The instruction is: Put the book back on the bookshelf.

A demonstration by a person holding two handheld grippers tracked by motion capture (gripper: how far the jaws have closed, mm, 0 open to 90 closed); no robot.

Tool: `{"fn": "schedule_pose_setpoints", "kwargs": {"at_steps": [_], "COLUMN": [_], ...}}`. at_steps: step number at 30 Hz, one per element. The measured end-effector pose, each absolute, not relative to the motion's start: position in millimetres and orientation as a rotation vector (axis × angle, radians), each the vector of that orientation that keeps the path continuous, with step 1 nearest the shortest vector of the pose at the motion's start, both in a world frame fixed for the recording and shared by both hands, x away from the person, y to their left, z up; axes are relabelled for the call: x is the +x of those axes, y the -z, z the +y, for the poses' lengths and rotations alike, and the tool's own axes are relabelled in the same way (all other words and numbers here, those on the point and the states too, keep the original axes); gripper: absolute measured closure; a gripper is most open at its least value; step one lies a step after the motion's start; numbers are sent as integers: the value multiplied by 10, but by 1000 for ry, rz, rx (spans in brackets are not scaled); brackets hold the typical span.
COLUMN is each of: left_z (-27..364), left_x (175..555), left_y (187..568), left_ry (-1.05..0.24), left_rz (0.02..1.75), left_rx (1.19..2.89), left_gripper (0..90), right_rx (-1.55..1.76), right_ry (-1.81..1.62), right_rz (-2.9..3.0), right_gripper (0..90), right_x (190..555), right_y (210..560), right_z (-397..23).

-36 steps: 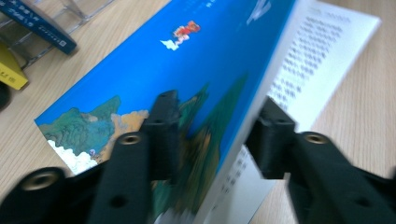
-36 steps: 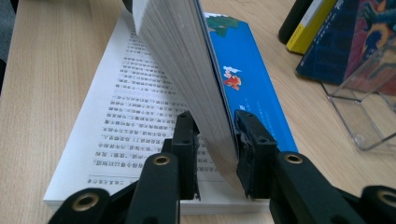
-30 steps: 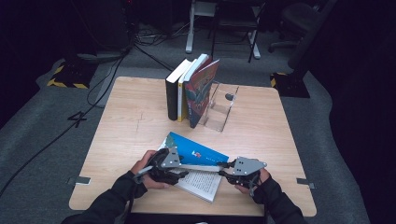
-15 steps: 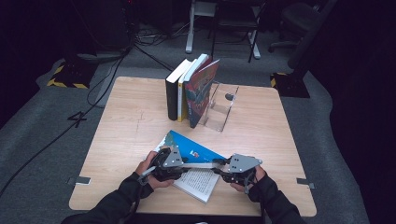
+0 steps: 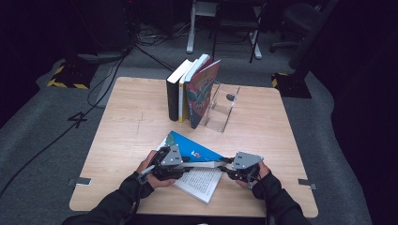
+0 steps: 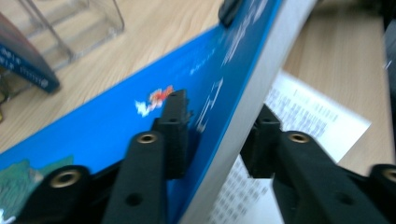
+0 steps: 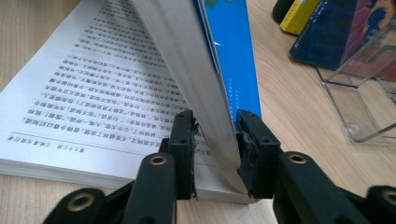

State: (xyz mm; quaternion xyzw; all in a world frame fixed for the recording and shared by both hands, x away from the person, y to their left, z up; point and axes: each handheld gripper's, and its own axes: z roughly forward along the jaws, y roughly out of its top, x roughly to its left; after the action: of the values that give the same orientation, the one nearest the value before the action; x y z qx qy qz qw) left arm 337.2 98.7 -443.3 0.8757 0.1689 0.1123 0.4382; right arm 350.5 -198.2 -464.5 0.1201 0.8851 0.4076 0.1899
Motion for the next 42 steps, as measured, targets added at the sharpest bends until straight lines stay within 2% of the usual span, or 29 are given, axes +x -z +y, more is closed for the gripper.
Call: {"fn": "schedule_pose_setpoints", "kwargs": {"at_steps": [1, 2, 6, 9, 10, 12, 16, 18, 20, 23, 27, 32, 36, 38, 42], "left_z": [959, 928, 834, 819, 809, 788, 805, 814, 836, 924, 1069, 1175, 1184, 1183, 1191], "left_x": [3367, 3359, 3326, 3343, 3340, 3315, 3331, 3336, 3349, 3397, 3444, 3461, 3465, 3460, 3454], "left_y": [4402, 4388, 4386, 4369, 4363, 4362, 4413, 4430, 4427, 4411, 4349, 4299, 4294, 4294, 4282], "left_ry": [-282, -303, -365, -373, -368, -368, -332, -326, -322, -269, -228, -218, -215, -214, -222], "left_rz": [426, 425, 434, 447, 440, 403, 381, 387, 387, 430, 487, 499, 494, 497, 502], "left_rx": [2166, 2174, 2196, 2194, 2195, 2207, 2196, 2178, 2151, 2075, 1970, 1915, 1913, 1906, 1889], "left_gripper": [616, 573, 505, 498, 522, 636, 708, 733, 746, 758, 763, 770, 771, 771, 771], "right_rx": [337, 337, 322, 313, 317, 322, 350, 390, 439, 544, 684, 756, 748, 713, 608], "right_ry": [-1146, -1147, -1116, -1108, -1109, -1113, -1118, -1170, -1194, -1242, -1301, -1285, -1211, -1182, -1221], "right_rz": [2488, 2492, 2497, 2498, 2498, 2498, 2488, 2481, 2440, 2390, 2356, 2383, 2427, 2484, 2533], "right_gripper": [701, 707, 722, 729, 730, 726, 683, 625, 509, 457, 436, 426, 427, 468, 451], "right_x": [3505, 3502, 3465, 3449, 3449, 3458, 3473, 3489, 3504, 3561, 3637, 3676, 3688, 3688, 3609], "right_y": [4645, 4632, 4602, 4585, 4581, 4583, 4598, 4597, 4584, 4561, 4578, 4667, 4764, 4853, 4953], "right_z": [-1982, -1983, -1963, -1964, -1965, -1975, -1992, -2020, -2070, -2231, -2443, -2536, -2474, -2409, -2290]}}
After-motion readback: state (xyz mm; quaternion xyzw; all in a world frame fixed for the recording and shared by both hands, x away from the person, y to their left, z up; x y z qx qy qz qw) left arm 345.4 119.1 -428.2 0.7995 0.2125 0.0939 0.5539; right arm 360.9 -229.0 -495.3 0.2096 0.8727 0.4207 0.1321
